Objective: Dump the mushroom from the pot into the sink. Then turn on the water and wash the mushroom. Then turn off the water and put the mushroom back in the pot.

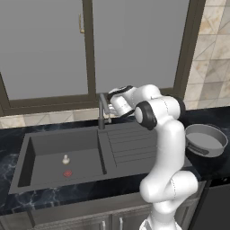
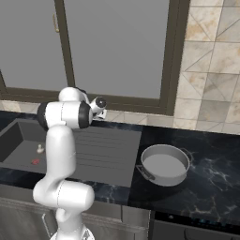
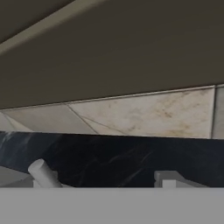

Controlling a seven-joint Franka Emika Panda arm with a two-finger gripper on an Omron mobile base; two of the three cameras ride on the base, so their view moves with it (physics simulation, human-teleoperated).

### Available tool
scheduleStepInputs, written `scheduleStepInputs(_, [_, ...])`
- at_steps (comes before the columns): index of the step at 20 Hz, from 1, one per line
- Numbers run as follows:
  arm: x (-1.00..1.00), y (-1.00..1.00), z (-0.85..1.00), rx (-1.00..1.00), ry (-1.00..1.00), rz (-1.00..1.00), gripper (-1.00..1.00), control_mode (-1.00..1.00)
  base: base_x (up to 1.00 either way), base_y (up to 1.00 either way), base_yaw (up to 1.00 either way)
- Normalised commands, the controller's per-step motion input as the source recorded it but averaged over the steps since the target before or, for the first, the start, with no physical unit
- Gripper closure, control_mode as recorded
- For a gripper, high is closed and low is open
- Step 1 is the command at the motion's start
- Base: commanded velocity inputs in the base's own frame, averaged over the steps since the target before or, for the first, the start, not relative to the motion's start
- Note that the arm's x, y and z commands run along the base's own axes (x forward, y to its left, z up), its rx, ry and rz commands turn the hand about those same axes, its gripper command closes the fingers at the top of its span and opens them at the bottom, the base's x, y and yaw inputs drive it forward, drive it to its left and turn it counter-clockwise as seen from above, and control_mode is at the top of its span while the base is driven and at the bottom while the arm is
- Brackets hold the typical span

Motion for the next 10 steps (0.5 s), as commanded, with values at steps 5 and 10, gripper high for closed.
scheduleStepInputs(5, [0.06,0.00,-0.21,0.00,0.00,-0.03,1.00,-1.00,0.00,0.00,0.00])
scheduleStepInputs(10, [0.00,-0.02,-0.18,0.02,0.00,-0.02,1.00,-1.00,0.00,0.00,0.00])
